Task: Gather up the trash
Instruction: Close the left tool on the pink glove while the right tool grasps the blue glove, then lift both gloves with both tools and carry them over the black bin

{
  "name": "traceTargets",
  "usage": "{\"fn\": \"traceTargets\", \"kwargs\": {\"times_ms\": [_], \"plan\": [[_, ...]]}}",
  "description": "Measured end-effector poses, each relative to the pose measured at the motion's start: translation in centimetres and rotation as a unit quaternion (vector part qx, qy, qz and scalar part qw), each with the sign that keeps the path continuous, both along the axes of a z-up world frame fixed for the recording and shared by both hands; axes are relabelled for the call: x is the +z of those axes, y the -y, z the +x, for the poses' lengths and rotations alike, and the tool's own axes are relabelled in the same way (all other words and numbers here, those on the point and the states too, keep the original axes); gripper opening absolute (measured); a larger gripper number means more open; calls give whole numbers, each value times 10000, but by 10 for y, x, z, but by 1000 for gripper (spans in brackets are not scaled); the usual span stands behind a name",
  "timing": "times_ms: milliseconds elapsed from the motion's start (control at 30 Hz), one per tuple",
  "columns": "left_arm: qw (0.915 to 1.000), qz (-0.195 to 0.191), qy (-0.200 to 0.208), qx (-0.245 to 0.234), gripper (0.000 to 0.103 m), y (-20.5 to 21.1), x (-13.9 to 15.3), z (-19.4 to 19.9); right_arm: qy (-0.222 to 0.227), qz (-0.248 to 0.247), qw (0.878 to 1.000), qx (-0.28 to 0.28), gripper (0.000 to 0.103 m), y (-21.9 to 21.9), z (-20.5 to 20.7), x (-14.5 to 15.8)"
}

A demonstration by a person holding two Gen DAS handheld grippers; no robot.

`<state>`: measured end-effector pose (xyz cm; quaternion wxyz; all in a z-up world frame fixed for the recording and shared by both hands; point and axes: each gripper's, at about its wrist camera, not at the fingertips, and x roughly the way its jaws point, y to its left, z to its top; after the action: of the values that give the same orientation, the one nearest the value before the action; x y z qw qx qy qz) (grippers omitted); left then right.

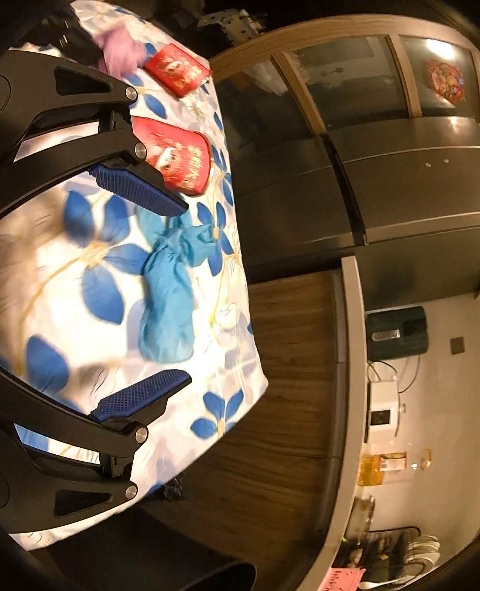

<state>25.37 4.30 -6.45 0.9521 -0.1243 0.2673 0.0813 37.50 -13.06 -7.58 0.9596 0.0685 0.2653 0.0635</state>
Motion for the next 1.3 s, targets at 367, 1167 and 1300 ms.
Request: {"fn": "traceTargets", "kwargs": {"times_ms": [367, 1167, 1300], "plan": [[9998, 2, 99, 179, 7, -20, 3, 1, -738, -28, 9971, 207, 50, -37, 59, -21], [9993, 103, 132, 342, 7, -25, 17, -14, 226, 239, 9982, 492, 1, 2, -30, 33], [9991, 101, 162, 370, 7, -25, 21, -25, 427, 233, 9972, 570, 1, 9, -61, 47]]}}
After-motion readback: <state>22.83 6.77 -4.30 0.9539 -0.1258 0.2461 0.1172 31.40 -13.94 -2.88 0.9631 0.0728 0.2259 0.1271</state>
